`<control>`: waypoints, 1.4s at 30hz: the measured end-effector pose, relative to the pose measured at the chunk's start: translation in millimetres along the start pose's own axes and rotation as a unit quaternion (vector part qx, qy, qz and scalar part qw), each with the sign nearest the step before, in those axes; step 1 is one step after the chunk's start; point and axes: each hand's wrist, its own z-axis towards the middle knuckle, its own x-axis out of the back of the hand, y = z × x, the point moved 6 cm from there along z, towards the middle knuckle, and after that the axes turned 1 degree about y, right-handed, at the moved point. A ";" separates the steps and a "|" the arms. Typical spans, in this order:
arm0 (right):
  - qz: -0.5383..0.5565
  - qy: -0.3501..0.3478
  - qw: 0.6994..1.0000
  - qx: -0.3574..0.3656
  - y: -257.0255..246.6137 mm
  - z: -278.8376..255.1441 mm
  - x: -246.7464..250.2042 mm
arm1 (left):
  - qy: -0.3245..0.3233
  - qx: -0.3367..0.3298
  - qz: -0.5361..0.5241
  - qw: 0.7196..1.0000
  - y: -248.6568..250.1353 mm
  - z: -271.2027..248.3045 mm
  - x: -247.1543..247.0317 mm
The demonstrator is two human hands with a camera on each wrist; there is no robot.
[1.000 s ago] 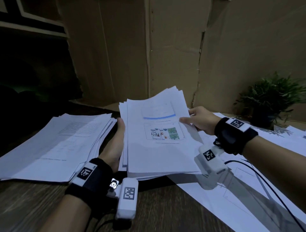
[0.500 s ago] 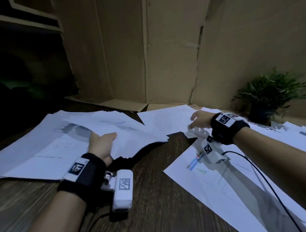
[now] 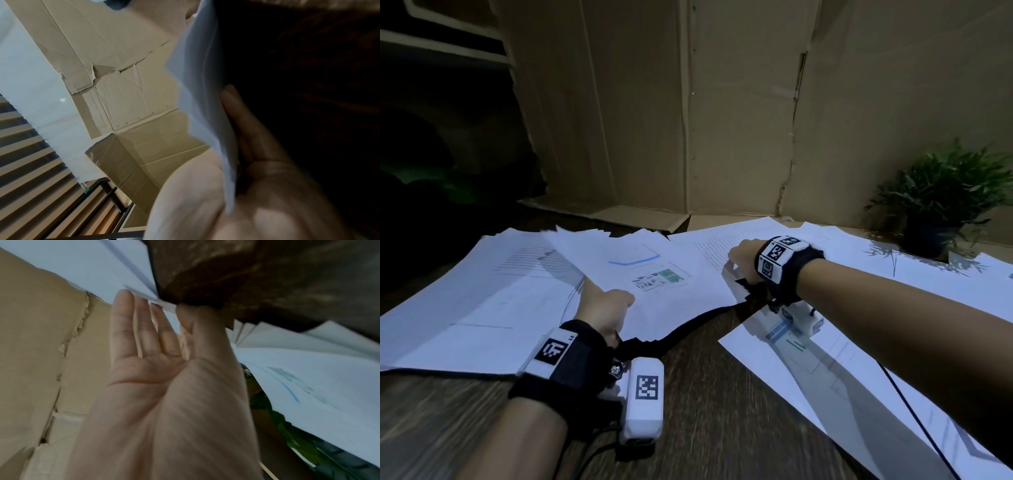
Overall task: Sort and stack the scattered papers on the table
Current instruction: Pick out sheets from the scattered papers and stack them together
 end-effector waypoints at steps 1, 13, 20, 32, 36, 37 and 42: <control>-0.009 -0.005 1.000 0.000 -0.9 1.0 1.4 | -0.003 -0.015 0.004 1.000 1.0 0.0 -1.4; 0.011 0.104 0.991 -0.082 23.9 1.3 21.7 | -0.006 -0.060 0.006 0.998 6.7 -0.8 -4.9; 0.092 -0.006 0.996 -0.001 13.7 13.3 -0.2 | -0.003 -0.061 0.004 0.998 7.0 1.4 -3.2; 0.097 0.041 0.994 0.000 32.8 21.0 13.0 | -0.017 -0.043 0.012 0.999 5.1 5.7 -1.7; 0.137 0.033 0.990 -0.008 46.2 15.0 12.1 | -0.008 -0.041 0.029 0.999 3.4 8.3 -0.9; 0.140 0.033 0.990 -0.005 45.9 13.9 12.5 | -0.006 -0.041 0.030 0.999 3.1 8.3 -0.7; 0.074 0.021 0.997 0.030 31.7 14.7 16.3 | -0.006 -0.054 0.037 0.998 2.3 9.4 -0.1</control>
